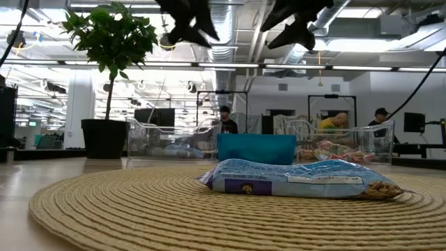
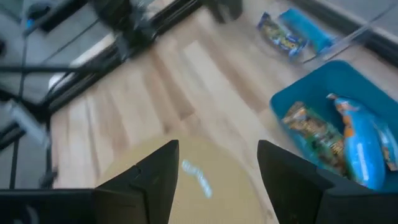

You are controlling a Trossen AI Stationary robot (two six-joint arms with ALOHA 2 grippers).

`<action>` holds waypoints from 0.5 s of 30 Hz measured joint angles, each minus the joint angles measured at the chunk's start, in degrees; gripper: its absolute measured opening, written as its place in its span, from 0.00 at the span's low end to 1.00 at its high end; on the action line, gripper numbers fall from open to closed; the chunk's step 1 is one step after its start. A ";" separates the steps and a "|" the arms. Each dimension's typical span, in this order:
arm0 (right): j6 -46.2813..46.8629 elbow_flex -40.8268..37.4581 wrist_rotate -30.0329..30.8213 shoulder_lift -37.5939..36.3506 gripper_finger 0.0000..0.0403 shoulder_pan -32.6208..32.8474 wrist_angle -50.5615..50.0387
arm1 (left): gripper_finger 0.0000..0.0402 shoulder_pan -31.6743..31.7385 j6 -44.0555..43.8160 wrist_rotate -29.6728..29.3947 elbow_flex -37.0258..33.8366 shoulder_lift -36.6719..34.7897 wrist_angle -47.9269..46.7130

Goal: Pick and place Granola Bars by type
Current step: Put the blue granola bar into the left transparent bin

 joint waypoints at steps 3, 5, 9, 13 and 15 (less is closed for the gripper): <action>-2.23 0.09 -2.69 -0.57 0.52 1.22 -2.92 | 0.42 -4.04 0.40 11.40 1.42 -0.26 -3.29; -3.35 0.02 -2.95 -1.18 0.52 2.30 -6.55 | 0.40 -7.27 1.43 17.31 1.76 -0.28 -7.07; -4.05 0.02 -2.94 -2.44 0.51 4.94 -10.28 | 0.36 -16.17 2.38 22.94 1.81 0.48 -13.79; -4.03 0.02 -2.91 -3.49 0.50 7.87 -12.02 | 0.37 -25.09 0.29 20.14 1.56 3.09 -18.07; -3.73 0.02 -2.91 -3.82 0.50 9.39 -12.97 | 0.39 -28.72 -1.04 18.90 1.56 4.96 -18.71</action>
